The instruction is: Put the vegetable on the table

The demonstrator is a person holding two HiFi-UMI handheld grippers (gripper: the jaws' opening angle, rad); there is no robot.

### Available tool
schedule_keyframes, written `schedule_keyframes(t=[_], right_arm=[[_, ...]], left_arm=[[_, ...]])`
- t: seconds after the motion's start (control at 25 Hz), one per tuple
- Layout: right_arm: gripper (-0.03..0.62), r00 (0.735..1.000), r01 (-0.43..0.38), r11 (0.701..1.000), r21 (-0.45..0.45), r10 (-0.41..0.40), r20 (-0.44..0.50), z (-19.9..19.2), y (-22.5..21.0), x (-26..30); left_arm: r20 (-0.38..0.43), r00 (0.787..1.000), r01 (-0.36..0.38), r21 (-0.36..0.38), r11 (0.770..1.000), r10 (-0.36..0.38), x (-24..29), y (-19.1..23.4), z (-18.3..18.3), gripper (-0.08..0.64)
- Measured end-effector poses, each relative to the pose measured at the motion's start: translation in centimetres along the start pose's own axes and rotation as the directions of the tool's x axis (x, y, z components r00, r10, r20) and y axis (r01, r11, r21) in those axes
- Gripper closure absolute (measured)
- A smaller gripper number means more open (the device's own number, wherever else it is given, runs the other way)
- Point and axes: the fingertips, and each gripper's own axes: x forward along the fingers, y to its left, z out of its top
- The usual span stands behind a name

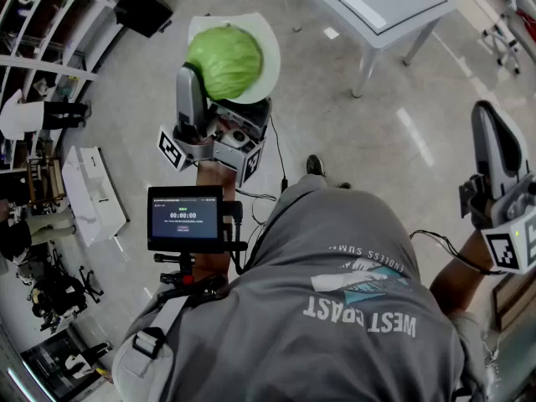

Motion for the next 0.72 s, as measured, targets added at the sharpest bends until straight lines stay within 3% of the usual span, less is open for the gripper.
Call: schedule_keyframes(t=[0.36, 0.72], right_arm=[[0.584, 0.999, 0.049, 0.999, -0.013, -0.049, 0.014, 0.1, 1.6, -1.4], [0.583, 0.992, 0.105, 0.994, 0.043, -0.108, 0.059, 0.2, 2.5, -3.9]], left_arm=[[-0.053, 0.999, 0.012, -0.009, 1.000, -0.012, -0.3, -0.1, -1.0, 0.209], [-0.145, 0.989, 0.022, -0.052, 0.998, -0.030, 0.3, 0.5, -3.6, 0.209]])
